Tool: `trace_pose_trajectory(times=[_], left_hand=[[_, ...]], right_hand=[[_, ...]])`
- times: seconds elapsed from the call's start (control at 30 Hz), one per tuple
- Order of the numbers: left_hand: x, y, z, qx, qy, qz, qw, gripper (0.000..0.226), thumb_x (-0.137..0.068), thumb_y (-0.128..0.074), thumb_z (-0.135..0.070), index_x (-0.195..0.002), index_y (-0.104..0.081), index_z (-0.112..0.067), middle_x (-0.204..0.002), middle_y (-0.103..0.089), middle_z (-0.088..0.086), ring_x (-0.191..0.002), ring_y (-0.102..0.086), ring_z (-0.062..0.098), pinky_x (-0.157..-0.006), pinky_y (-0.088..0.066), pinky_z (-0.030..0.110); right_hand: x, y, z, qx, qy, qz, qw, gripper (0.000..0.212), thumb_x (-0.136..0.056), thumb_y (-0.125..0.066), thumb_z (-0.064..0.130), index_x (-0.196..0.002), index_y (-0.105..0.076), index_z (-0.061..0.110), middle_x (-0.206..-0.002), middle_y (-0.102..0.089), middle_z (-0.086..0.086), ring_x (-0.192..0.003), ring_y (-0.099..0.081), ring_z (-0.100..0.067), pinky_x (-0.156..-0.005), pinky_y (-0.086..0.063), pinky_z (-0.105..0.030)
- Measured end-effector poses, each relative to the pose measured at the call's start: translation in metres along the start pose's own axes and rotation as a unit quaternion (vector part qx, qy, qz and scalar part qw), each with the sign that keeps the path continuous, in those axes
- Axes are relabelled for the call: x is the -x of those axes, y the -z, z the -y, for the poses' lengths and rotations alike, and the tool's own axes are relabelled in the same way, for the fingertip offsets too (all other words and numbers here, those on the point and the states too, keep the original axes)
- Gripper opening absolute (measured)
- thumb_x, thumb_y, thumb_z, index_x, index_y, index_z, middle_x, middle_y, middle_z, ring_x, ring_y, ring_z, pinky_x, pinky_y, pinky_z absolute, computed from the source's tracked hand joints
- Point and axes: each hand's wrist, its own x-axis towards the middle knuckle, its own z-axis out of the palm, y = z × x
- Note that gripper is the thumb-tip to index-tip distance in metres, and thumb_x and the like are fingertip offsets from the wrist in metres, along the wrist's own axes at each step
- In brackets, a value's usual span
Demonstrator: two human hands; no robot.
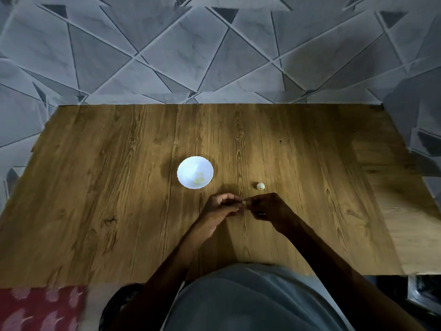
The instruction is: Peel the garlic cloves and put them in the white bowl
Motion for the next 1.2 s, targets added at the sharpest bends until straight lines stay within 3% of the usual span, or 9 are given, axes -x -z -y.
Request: trace_pose_trajectory(times=[0.13, 0.37, 0.53, 0.63, 0.77, 0.9, 1.2], left_hand=[[-0.002, 0.0, 0.001, -0.081, -0.015, -0.006, 0.997, 0.016, -0.087, -0.067, -0.003, -0.1, -0.072, -0.009, -0.088, -0.073, 0.004, -0.082, -0.066, 0.013, -0.074, -0.054, 0.026], [-0.003, -0.002, 0.001, -0.114, -0.012, -0.004, 0.993, 0.013, -0.088, -0.068, -0.012, -0.101, -0.072, -0.015, -0.093, -0.074, 0.002, -0.084, -0.067, 0.011, -0.072, -0.053, 0.021], [-0.002, -0.004, 0.0, -0.115, -0.016, -0.01, 0.993, 0.016, -0.088, -0.07, -0.016, -0.103, -0.073, -0.011, -0.094, -0.074, 0.004, -0.085, -0.068, 0.013, -0.074, -0.055, 0.023], [-0.005, -0.006, 0.002, -0.114, -0.002, -0.036, 0.993, 0.018, -0.088, -0.069, -0.013, -0.105, -0.072, -0.008, -0.096, -0.074, 0.008, -0.088, -0.069, 0.019, -0.077, -0.057, 0.027], [-0.006, -0.008, 0.0, -0.097, 0.016, -0.04, 0.994, 0.02, -0.089, -0.068, -0.009, -0.107, -0.07, -0.003, -0.095, -0.073, 0.011, -0.08, -0.067, 0.015, -0.07, -0.053, 0.02], [-0.006, -0.005, 0.002, -0.085, 0.013, -0.016, 0.996, 0.014, -0.09, -0.065, -0.009, -0.103, -0.071, -0.008, -0.092, -0.073, 0.008, -0.082, -0.068, 0.015, -0.077, -0.055, 0.026], [-0.005, -0.001, 0.0, -0.129, 0.005, 0.017, 0.991, 0.006, -0.088, -0.066, -0.015, -0.089, -0.071, -0.018, -0.083, -0.07, 0.005, -0.078, -0.064, 0.015, -0.074, -0.051, 0.031]], right_hand=[[0.0, 0.003, -0.003, -0.043, -0.05, 0.018, 0.998, 0.013, -0.087, -0.068, 0.002, -0.098, -0.073, -0.004, -0.072, -0.062, -0.011, -0.06, -0.056, -0.013, -0.058, -0.047, -0.024], [0.001, 0.004, -0.004, -0.102, -0.066, -0.003, 0.993, 0.006, -0.087, -0.066, -0.001, -0.085, -0.071, 0.001, -0.071, -0.06, -0.012, -0.063, -0.055, -0.016, -0.063, -0.045, -0.026], [0.0, 0.002, -0.005, -0.128, -0.069, -0.02, 0.989, 0.007, -0.089, -0.065, 0.0, -0.091, -0.071, -0.002, -0.075, -0.061, -0.014, -0.066, -0.057, -0.018, -0.066, -0.047, -0.027], [0.0, 0.0, -0.008, -0.114, -0.04, -0.016, 0.993, 0.009, -0.091, -0.063, 0.001, -0.094, -0.071, -0.002, -0.077, -0.065, -0.013, -0.067, -0.061, -0.017, -0.065, -0.051, -0.025], [0.001, -0.002, -0.009, -0.064, 0.02, -0.025, 0.997, 0.012, -0.092, -0.061, -0.002, -0.094, -0.072, 0.001, -0.085, -0.072, -0.014, -0.076, -0.068, -0.018, -0.071, -0.057, -0.028], [0.004, -0.001, -0.007, -0.046, 0.047, -0.018, 0.998, 0.014, -0.094, -0.058, -0.002, -0.094, -0.071, 0.002, -0.092, -0.073, -0.016, -0.085, -0.07, -0.023, -0.074, -0.058, -0.03], [0.009, 0.005, -0.004, 0.013, 0.116, -0.002, 0.993, 0.011, -0.089, -0.066, 0.001, -0.095, -0.072, -0.006, -0.09, -0.073, -0.02, -0.085, -0.072, -0.03, -0.075, -0.058, -0.035]])
